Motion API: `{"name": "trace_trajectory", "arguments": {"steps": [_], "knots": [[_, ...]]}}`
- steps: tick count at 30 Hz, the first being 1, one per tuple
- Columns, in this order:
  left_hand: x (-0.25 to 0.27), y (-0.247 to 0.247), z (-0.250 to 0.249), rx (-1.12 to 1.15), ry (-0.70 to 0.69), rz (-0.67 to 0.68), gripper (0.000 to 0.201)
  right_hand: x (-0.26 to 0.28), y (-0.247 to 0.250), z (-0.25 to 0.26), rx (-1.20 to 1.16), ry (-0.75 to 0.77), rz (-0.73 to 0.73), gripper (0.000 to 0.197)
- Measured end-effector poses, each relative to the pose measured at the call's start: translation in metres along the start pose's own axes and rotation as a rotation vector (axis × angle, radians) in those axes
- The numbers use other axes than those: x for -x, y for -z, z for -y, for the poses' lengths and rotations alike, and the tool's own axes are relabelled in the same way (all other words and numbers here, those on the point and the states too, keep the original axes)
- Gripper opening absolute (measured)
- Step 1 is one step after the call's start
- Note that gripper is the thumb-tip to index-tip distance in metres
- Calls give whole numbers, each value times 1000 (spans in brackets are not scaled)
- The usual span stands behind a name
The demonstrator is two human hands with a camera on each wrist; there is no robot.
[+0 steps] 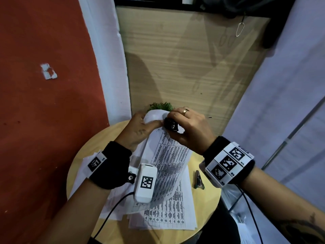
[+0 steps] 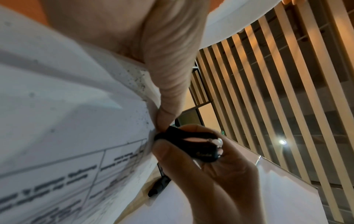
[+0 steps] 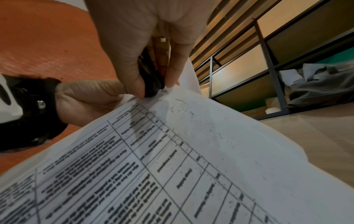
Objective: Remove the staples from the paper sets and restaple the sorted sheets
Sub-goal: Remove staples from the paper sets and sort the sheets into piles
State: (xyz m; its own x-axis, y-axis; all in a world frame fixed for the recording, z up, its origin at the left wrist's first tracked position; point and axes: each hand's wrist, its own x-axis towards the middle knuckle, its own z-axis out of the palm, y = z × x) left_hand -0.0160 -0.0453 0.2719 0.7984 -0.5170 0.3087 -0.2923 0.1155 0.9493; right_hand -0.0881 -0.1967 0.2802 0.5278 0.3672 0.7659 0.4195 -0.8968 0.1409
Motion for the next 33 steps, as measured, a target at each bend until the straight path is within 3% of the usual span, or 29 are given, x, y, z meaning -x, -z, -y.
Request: {"name": "trace_trajectory", "arguments": {"steps": [5, 8, 10, 13, 16, 18, 21, 26, 30, 33], "knots": [[2, 1, 0, 63, 20, 13, 13, -3, 1, -3, -27, 1, -17, 21], [1, 2, 4, 165, 38, -12, 40, 1, -2, -1, -173, -100, -58, 24], [0, 3, 7, 173, 30, 2, 45, 4, -4, 1, -296, -184, -94, 25], [0, 1, 5, 146, 13, -6, 30, 7, -7, 2, -409, -275, -157, 26], [0, -3, 5, 92, -12, -97, 10, 7, -8, 4, -526, -372, -202, 28], [-1, -6, 6, 43, -54, -144, 11, 7, -9, 6, -570, -426, -239, 29], [-3, -11, 13, -8, -71, -265, 11, 9, -12, 8, -527, -453, -270, 28], [-9, -14, 28, -166, -142, -389, 59, 14, -20, 10, -351, -435, -271, 29], [-7, -8, 19, -187, -167, -406, 40, 22, -23, 7, -240, -451, -204, 31], [-7, -6, 18, -146, -145, -406, 49, 33, -32, 4, -171, -499, -109, 35]]}}
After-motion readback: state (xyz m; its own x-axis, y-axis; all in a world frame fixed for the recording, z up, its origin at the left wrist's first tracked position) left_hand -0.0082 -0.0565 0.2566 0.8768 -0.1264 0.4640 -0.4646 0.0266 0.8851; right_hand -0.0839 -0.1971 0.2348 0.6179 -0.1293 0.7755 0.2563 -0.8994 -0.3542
